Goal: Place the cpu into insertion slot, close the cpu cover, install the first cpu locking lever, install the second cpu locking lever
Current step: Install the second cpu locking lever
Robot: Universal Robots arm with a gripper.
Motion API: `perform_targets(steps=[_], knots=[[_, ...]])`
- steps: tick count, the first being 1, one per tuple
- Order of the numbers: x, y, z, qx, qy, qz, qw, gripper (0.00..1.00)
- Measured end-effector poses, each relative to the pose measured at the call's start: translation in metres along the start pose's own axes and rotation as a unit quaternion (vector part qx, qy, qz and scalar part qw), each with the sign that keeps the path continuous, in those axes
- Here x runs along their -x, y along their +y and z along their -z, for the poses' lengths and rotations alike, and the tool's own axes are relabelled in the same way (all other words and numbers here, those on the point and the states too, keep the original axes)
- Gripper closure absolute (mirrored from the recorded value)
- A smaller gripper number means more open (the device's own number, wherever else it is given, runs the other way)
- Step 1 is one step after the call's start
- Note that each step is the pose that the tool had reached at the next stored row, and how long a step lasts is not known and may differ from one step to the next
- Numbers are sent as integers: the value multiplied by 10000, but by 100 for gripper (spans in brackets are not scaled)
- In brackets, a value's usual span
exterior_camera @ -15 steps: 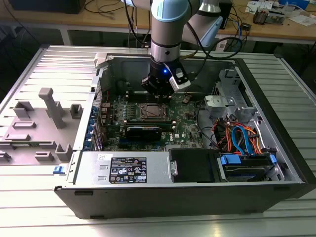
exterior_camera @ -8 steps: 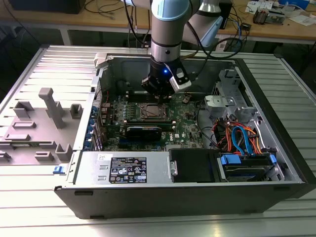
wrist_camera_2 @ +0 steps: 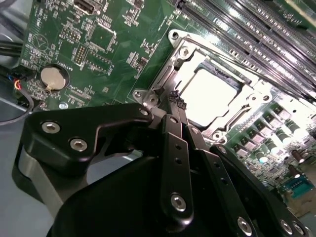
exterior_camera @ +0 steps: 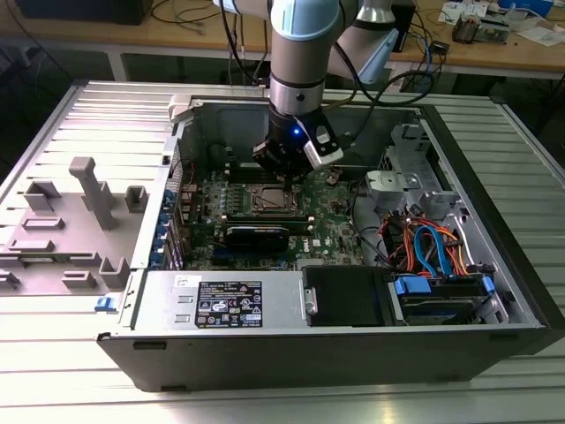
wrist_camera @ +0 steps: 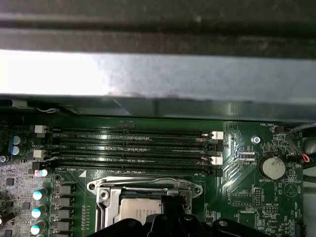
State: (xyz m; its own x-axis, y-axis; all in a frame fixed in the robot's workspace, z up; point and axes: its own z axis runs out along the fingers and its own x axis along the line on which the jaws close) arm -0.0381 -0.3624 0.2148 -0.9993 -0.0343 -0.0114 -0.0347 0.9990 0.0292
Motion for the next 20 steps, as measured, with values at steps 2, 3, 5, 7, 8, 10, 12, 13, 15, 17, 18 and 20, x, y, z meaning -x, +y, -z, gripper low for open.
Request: perform_targets(steps=[2, 3, 5, 7, 8, 10, 12, 13, 15, 17, 18, 20], knots=[[1, -1, 0, -1, 0, 1, 10000, 89], [0, -21, 1, -1, 0, 1, 10000, 89], [-1, -39, 1, -1, 0, 1, 10000, 89], [-1, -40, 1, 0, 0, 1, 10000, 89], [-1, -40, 2, -1, 0, 1, 10000, 89], [-1, -41, 1, 0, 0, 1, 10000, 89], [-1, -42, 2, -1, 0, 1, 10000, 89], [-1, -42, 1, -1, 0, 1, 10000, 89], [-1, -42, 16, -2, 1, 1, 10000, 89], [0, -40, 41, -1, 0, 1, 10000, 89], [-1, -40, 51, -2, 1, 1, 10000, 89], [0, -41, 52, 0, 0, 1, 10000, 89]])
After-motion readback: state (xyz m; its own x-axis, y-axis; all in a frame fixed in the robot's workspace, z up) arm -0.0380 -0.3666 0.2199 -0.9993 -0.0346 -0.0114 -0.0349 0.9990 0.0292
